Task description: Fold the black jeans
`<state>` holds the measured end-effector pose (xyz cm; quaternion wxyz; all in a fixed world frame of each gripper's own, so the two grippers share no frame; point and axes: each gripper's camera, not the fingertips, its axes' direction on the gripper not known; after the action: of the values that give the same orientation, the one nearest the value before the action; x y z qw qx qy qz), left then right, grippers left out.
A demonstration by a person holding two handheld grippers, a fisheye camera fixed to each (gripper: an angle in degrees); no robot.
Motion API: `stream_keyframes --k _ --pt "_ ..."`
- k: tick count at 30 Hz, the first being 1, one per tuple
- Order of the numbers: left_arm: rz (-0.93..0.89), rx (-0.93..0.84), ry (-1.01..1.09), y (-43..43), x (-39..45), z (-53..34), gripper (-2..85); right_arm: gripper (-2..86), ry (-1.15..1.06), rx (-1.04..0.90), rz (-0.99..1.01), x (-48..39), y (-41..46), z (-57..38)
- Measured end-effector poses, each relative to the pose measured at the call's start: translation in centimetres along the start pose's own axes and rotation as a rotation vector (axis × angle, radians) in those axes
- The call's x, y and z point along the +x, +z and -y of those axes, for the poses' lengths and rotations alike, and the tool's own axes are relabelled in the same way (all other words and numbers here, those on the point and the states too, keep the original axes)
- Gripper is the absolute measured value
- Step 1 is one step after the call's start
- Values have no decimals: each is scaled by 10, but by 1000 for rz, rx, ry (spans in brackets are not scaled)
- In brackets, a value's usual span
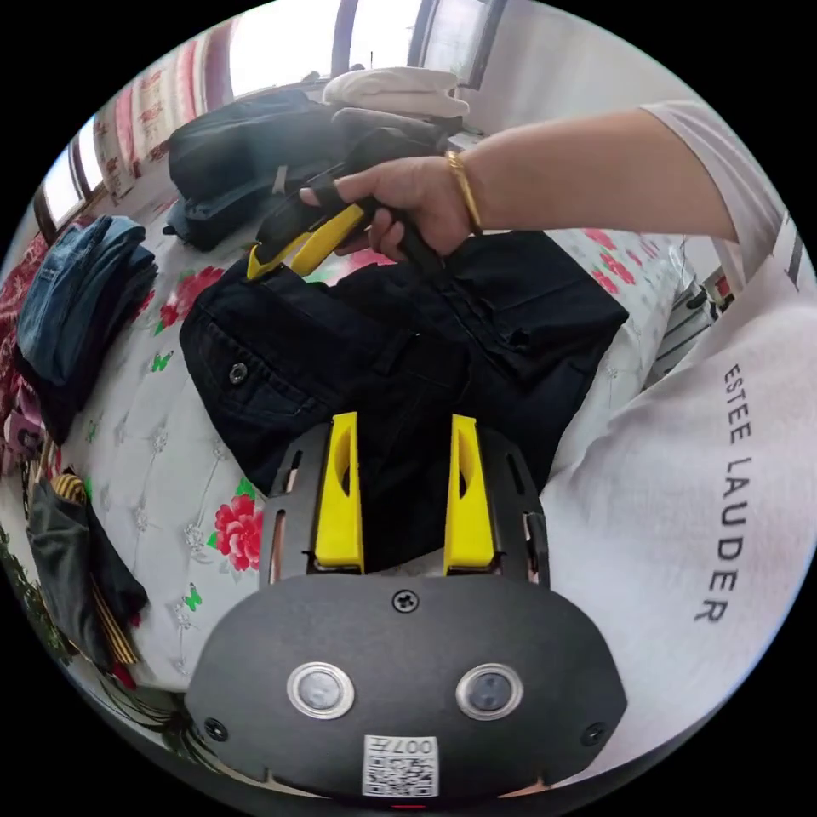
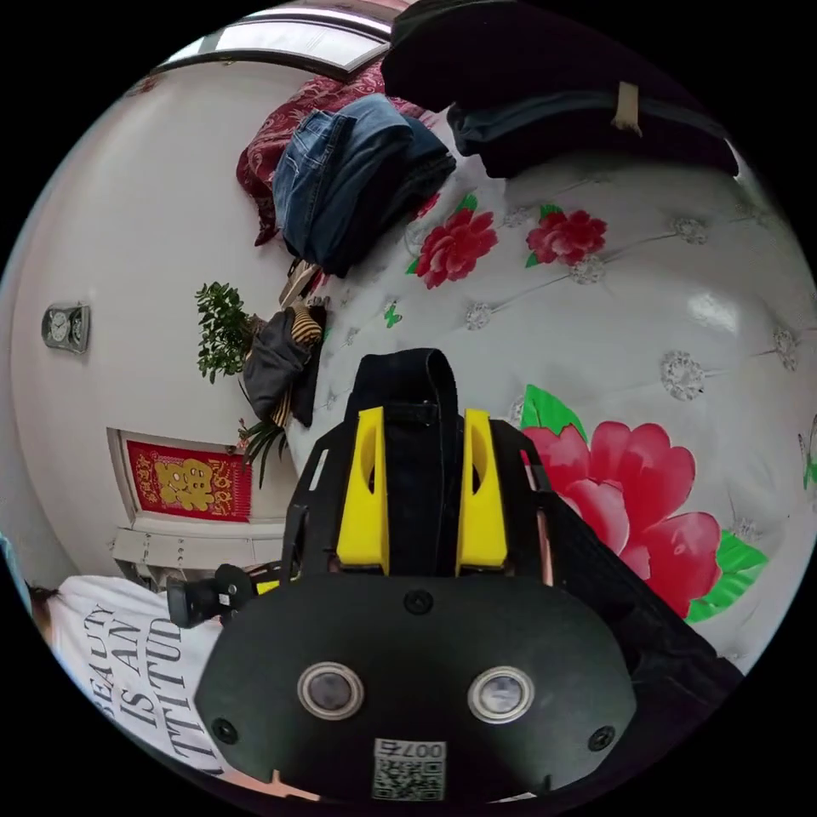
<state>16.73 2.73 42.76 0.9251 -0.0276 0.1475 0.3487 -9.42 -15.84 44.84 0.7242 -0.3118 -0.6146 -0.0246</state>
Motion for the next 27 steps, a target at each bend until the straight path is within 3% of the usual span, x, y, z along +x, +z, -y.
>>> stream_keyframes --k 2,5,11,15,16,17,18,21,27 --pt "84 -2 83 3 7 4 5 36 -27 60 21 -5 -11 -1" --pt "31 55 182 -22 4 1 -6 17 -75 88 55 -27 -39 -8" --pt "-200 129 321 -92 -21 -17 -9 6 -163 103 -211 -81 -92 -51" --pt "-383 40 312 -40 -33 0 -9 10 -42 47 -424 -36 -69 -75" --pt "-379 -28 309 -19 -30 4 -8 11 -20 20 -426 -23 -60 -76" --pt "-357 -204 340 24 -19 10 -7 16 17 -54 -405 3 -39 -78" --pt "-334 -223 387 38 -13 11 -6 22 62 -21 -332 20 -38 -82" --pt "-349 -203 391 25 -27 12 -2 36 159 95 -176 29 -69 -90" --pt "-450 -82 304 -14 -61 -15 39 57 77 250 -259 9 -153 -141"
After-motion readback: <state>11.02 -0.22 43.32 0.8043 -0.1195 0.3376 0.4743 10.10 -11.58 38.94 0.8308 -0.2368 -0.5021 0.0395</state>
